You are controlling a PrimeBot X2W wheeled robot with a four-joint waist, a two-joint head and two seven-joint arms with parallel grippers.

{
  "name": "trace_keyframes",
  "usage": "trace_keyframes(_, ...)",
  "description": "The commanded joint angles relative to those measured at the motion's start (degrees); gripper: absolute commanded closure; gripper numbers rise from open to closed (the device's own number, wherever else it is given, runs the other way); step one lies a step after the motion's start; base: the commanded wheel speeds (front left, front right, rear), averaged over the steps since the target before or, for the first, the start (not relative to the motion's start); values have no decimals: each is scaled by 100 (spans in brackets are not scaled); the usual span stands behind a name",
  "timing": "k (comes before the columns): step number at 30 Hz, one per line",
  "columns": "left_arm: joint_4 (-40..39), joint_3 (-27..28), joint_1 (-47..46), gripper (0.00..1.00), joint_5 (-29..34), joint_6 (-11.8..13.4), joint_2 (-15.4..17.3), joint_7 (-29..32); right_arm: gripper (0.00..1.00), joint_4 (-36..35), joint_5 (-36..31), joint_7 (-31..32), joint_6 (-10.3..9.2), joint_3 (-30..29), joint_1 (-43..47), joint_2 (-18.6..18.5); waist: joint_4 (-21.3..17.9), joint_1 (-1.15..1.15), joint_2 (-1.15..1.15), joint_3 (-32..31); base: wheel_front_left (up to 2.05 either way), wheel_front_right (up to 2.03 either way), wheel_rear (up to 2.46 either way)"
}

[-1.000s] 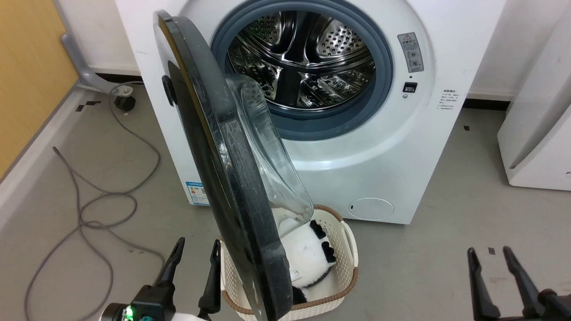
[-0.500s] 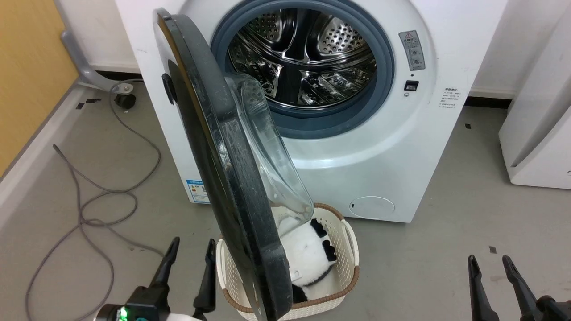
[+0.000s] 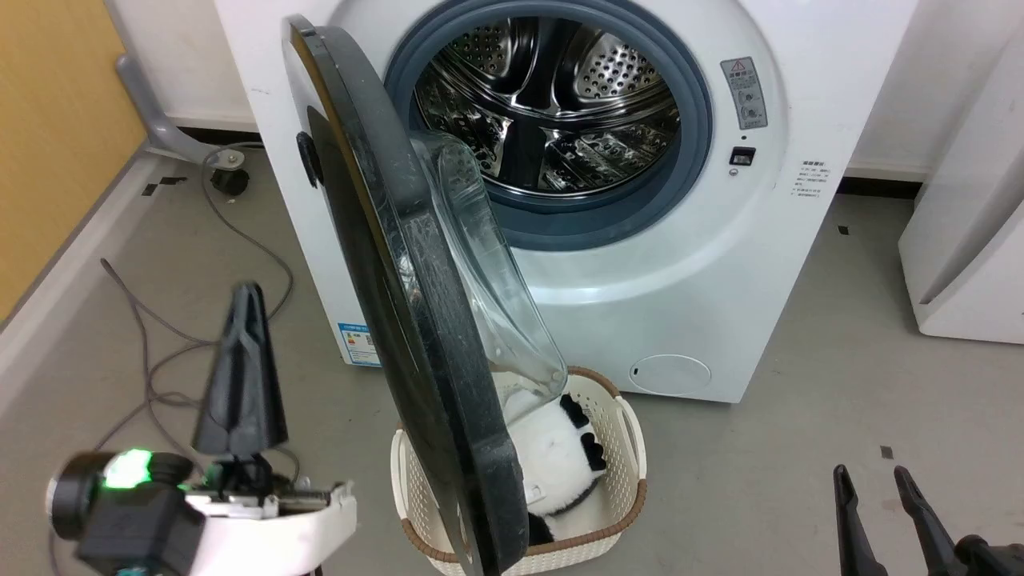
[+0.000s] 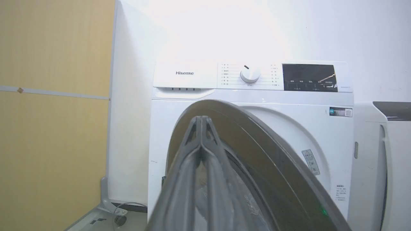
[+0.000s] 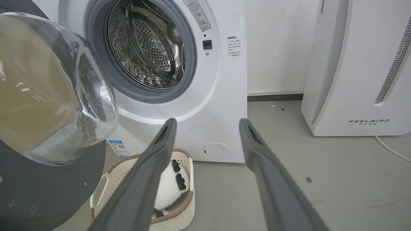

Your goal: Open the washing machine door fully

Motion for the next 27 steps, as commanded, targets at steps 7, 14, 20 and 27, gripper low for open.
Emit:
trace_keyframes(7,-838,-137,-493,100,39,69,4,-24,0,71,43,-50,3,18,-163,10,-19,0,0,-41,0,0,0)
trace_keyframes(14,-1123,-596,-480,100,55,-70,4,-24,0,122,74,-60,3,42,-172,12,-41,0,0,-45,0,0,0)
trace_keyframes(20,-848,-1285,-289,100,21,-299,13,232,0,148,89,-66,3,28,-167,22,-13,0,0,-39,0,0,0)
trace_keyframes(27,-363,-1985,-22,100,-69,-296,9,850,0,182,89,-70,3,51,-184,45,18,0,0,-39,0,0,0)
